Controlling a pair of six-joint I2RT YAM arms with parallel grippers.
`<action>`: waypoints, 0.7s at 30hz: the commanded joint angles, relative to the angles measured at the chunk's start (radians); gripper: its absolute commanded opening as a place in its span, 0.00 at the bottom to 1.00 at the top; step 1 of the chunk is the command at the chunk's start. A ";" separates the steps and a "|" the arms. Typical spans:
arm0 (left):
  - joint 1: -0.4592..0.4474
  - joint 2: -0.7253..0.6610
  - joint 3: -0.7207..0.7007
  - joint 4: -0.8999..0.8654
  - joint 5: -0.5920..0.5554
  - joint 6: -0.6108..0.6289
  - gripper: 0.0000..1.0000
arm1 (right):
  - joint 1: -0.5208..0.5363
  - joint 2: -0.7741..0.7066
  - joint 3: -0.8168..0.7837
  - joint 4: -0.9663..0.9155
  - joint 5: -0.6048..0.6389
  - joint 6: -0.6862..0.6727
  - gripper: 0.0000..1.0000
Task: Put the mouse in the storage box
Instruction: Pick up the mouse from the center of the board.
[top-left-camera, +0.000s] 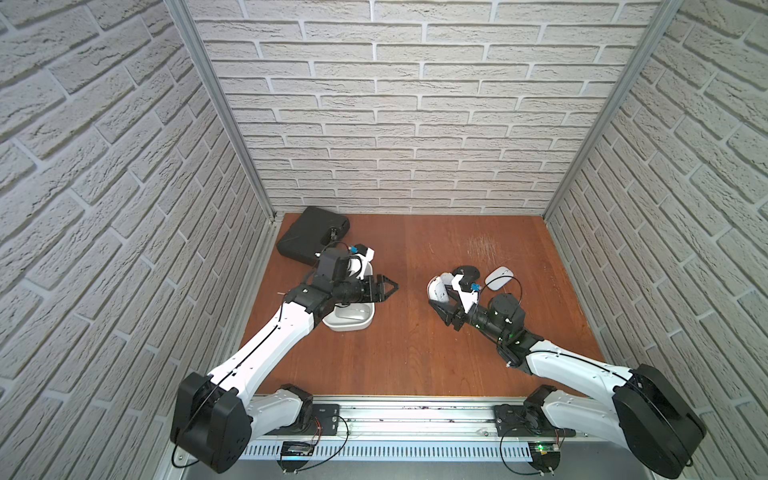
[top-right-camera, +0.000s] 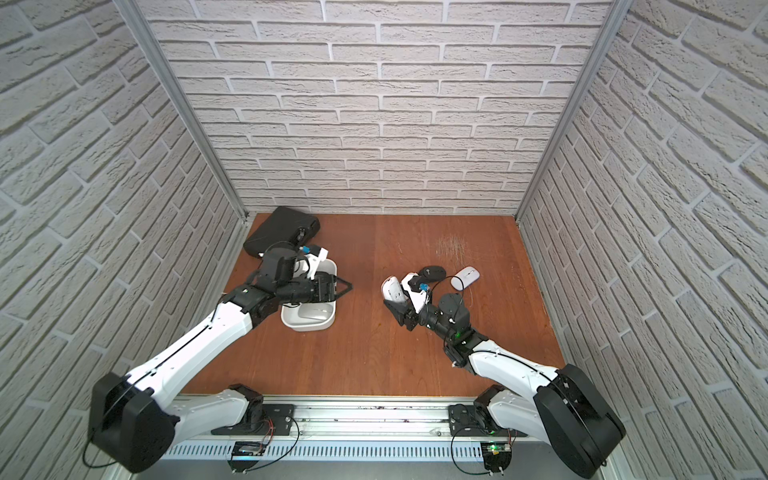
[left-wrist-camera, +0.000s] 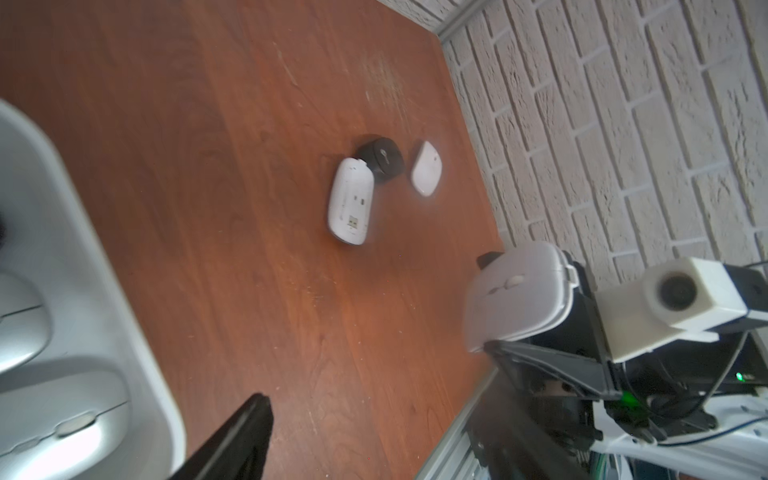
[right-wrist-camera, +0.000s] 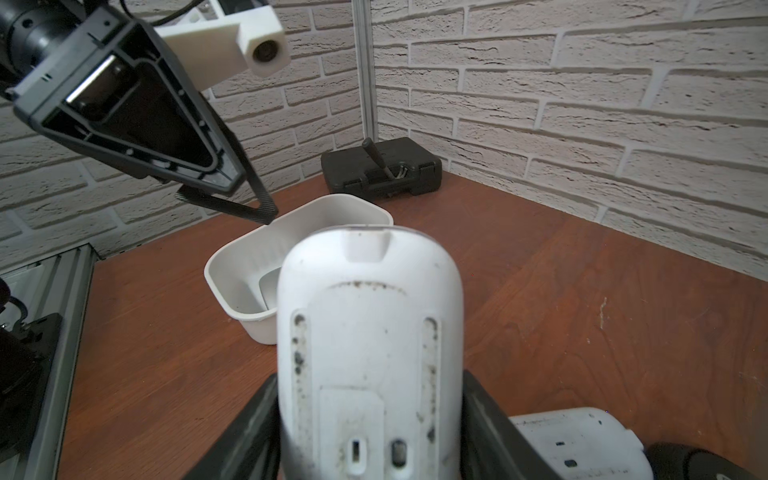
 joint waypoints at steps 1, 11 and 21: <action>-0.082 0.069 0.084 0.084 -0.044 0.052 0.82 | 0.013 0.003 -0.003 0.073 -0.040 -0.021 0.50; -0.228 0.286 0.246 0.084 -0.088 0.100 0.71 | 0.029 0.018 0.003 0.061 -0.060 -0.027 0.51; -0.284 0.320 0.265 0.036 -0.095 0.118 0.66 | 0.033 0.025 0.009 0.035 -0.033 -0.032 0.50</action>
